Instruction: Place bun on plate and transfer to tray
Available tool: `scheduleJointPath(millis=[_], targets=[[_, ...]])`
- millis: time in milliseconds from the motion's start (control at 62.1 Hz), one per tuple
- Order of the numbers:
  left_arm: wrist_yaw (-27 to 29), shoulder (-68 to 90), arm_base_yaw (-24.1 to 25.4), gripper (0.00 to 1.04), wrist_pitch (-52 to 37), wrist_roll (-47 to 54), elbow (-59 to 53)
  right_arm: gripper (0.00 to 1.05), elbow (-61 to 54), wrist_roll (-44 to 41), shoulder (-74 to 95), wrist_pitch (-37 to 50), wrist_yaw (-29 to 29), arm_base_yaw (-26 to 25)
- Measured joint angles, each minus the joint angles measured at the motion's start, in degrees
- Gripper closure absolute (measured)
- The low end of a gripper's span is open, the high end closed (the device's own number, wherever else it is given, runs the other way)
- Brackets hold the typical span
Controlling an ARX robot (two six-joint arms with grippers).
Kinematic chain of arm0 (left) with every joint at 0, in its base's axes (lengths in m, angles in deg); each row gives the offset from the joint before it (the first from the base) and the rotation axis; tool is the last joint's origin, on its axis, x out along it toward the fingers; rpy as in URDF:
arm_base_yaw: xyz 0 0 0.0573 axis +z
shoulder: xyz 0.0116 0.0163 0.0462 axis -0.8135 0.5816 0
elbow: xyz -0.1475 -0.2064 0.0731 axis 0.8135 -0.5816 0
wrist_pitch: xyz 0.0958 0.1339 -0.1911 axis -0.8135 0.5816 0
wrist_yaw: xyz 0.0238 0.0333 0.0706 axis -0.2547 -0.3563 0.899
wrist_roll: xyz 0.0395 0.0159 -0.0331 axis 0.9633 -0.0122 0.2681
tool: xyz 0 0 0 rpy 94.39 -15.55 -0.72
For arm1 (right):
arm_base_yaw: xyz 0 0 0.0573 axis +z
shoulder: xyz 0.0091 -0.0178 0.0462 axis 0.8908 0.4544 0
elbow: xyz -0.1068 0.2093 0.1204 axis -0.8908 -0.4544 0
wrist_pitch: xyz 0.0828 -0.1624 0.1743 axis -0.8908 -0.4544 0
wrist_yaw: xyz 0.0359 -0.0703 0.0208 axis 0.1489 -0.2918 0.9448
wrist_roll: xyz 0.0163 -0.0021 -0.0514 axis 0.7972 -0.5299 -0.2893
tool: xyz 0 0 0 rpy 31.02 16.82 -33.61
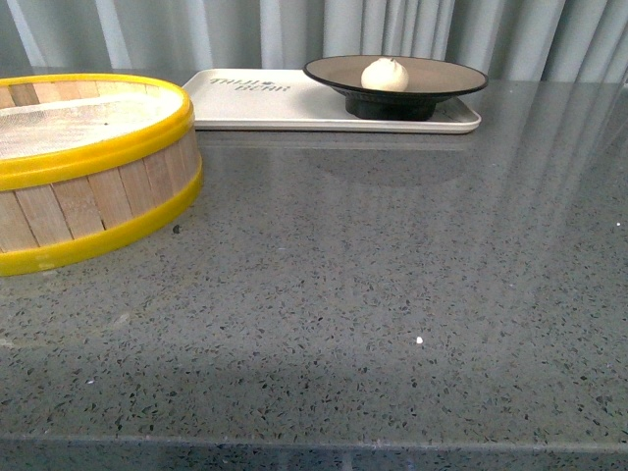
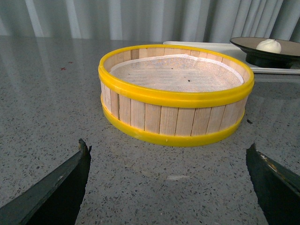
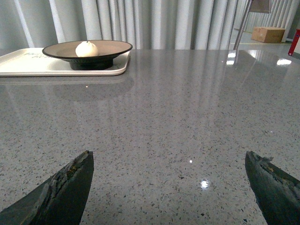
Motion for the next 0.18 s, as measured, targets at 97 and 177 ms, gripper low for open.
scheduleJointPath(millis=[97, 177], targets=[[0.00, 0.00, 0.00, 0.07, 0.00, 0.00, 0.00, 0.08, 0.00, 0.00, 0.00, 0.00, 0.00, 0.00], [0.00, 0.00, 0.00, 0.07, 0.00, 0.00, 0.00, 0.08, 0.00, 0.00, 0.00, 0.00, 0.00, 0.00]])
